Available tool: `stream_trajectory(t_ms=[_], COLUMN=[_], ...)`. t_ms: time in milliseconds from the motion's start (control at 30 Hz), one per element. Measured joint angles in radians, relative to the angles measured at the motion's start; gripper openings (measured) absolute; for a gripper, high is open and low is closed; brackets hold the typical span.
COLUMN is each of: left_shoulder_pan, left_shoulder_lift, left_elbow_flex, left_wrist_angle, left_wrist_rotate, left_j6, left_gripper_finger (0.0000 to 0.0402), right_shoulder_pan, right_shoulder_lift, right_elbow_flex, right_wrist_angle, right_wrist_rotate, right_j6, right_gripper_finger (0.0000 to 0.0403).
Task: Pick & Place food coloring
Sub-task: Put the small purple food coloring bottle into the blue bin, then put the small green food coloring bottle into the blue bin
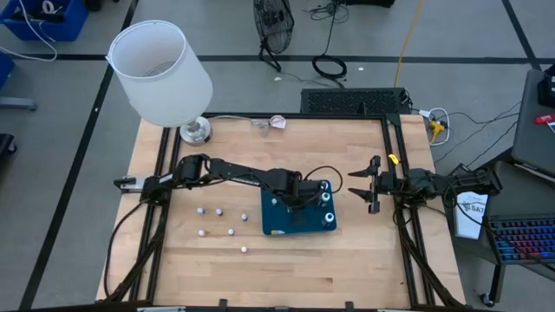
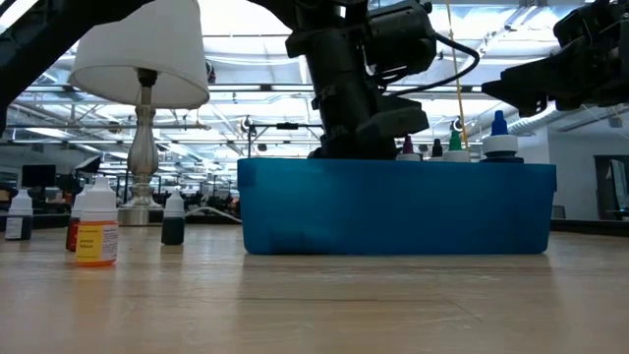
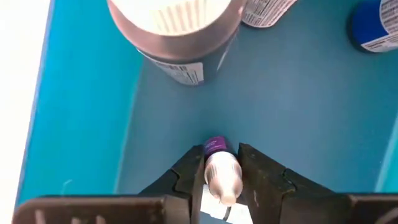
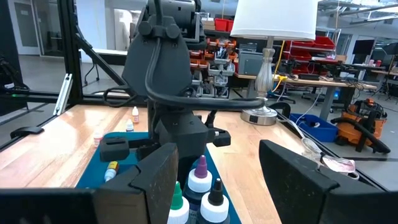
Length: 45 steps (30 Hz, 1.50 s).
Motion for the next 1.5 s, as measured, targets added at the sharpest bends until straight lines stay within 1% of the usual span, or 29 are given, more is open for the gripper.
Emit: stream_trajectory(t_ms=[333, 533, 733, 833, 967, 1067, 1233, 1333, 1400, 1500], left_shoulder_pan=[0.000, 0.001, 0.002, 0.002, -0.020, -0.061, -0.124, -0.169, -0.197, -0.227], left_shoulder_lift=[0.000, -0.003, -0.005, -0.005, -0.010, -0.033, -0.097, -0.117, -0.129, -0.170], left_elbow_flex=[0.000, 0.044, 0.169, 0.255, 0.335, 0.341, 0.343, 0.343, 0.332, 0.274], left_wrist_angle=[0.000, -0.015, -0.103, -0.244, -0.490, -0.584, -0.635, -0.705, -0.718, -0.662], left_wrist_rotate=[-0.004, -0.008, -0.011, -0.011, -0.029, -0.082, -0.154, -0.180, -0.207, -0.208], left_j6=[0.002, 0.038, 0.070, 0.063, 0.034, 0.000, -0.069, -0.124, -0.157, -0.159], left_gripper_finger=[0.0186, 0.0215, 0.0219, 0.0219, 0.0219, 0.0216, 0.0208, 0.0204, 0.0203, 0.0204], right_shoulder_pan=[0.000, 0.000, 0.000, 0.000, 0.000, 0.000, 0.000, 0.000, 0.000, 0.000], right_shoulder_lift=[0.000, 0.000, 0.000, 0.000, 0.000, 0.000, 0.000, 0.000, 0.000, 0.000], right_elbow_flex=[0.000, 0.000, 0.000, 0.000, 0.000, 0.000, 0.000, 0.000, 0.000, 0.000], right_wrist_angle=[0.000, 0.000, 0.000, 0.000, 0.000, 0.000, 0.000, 0.000, 0.000, 0.000], right_wrist_rotate=[0.000, 0.000, 0.000, 0.000, 0.000, 0.000, 0.000, 0.000, 0.000, 0.000], right_j6=[0.000, 0.000, 0.000, 0.000, 0.000, 0.000, 0.000, 0.000, 0.000, 0.000], right_gripper_finger=[0.0212, 0.0213, 0.0212, 0.0212, 0.0212, 0.0212, 0.0212, 0.0212, 0.0212, 0.0212])
